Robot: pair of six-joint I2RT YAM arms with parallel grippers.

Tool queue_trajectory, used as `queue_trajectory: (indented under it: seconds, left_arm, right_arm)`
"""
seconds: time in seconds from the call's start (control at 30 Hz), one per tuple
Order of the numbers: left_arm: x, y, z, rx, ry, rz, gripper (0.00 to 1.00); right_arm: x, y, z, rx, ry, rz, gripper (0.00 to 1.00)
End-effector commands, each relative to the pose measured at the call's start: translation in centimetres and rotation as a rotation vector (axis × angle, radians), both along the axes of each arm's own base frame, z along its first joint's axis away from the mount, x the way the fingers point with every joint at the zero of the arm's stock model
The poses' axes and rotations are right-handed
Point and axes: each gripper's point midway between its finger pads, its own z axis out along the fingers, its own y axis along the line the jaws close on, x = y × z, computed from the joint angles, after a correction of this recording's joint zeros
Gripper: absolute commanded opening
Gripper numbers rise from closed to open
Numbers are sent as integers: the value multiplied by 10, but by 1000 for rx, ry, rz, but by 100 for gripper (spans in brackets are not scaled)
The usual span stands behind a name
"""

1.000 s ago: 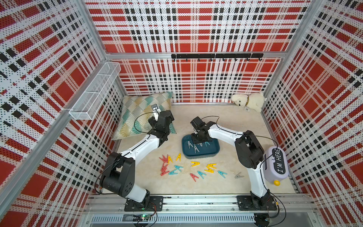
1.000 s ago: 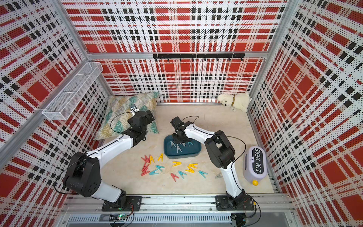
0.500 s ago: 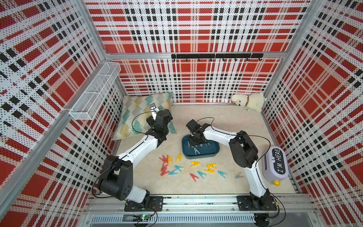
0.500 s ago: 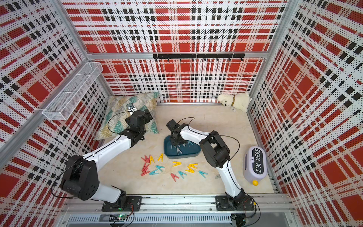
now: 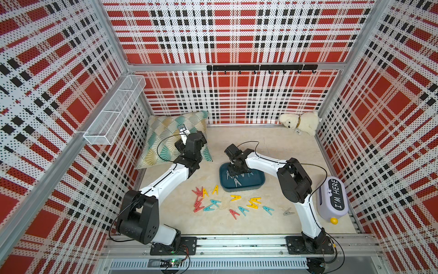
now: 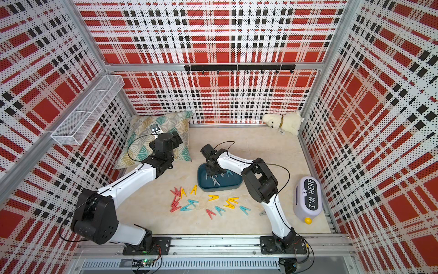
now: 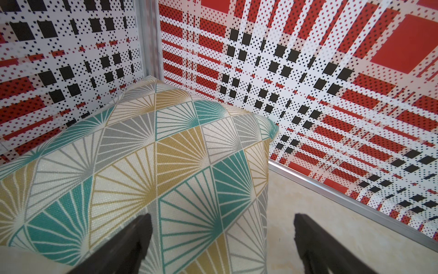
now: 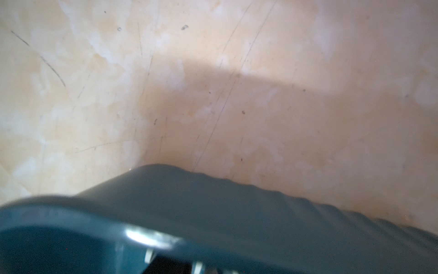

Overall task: Put the clothespins into the storage box
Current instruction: Place the clothespin in the storage box, then pick up the clothespin from the center of the board.

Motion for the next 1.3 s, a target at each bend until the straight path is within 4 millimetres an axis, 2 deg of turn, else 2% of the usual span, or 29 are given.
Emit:
queue_trajectory:
  seconds: [0.0, 0.13, 0.23, 0.33, 0.43, 0.57, 0.63, 0.7, 0.83, 0.93, 1.03, 1.27]
  left_arm:
    - [-3, 3, 5, -5, -9, -3, 99]
    - [-2, -1, 4, -15, -8, -21, 99]
    - [-1, -3, 3, -24, -14, -33, 99]
    - [0, -5, 3, -33, -26, -44, 99]
    - [0, -7, 2, -41, -38, -54, 99]
    - [1, -12, 2, -43, -44, -78, 99]
    - [3, -16, 1, -46, -44, -93, 99]
    - [4, -21, 0, -51, -50, -106, 99]
    - [9, -32, -5, -58, -46, -132, 99]
    - [12, -35, -7, -58, -41, -140, 99]
    - [13, -35, -10, -56, -39, -139, 99]
    - [12, -27, -9, -53, -42, -120, 99]
  right_arm:
    - [0, 3, 56, 67, -78, 4, 44]
    - [-6, -16, 83, 43, -122, -26, 45]
    - [-18, -44, 96, 10, -139, -79, 47]
    - [-34, -82, 109, 19, -132, -180, 50]
    - [-58, -134, 113, -38, -118, -288, 53]
    - [-106, -199, 104, -62, -30, -439, 55]
    - [-128, -228, 98, -77, 5, -512, 55]
    - [-153, -244, 88, -71, 66, -556, 55]
    - [-192, -259, 59, -109, 177, -594, 52]
    - [-209, -261, 36, -121, 248, -604, 48]
    - [-214, -265, 23, -157, 267, -605, 46]
    - [-211, -262, 3, -169, 288, -589, 41]
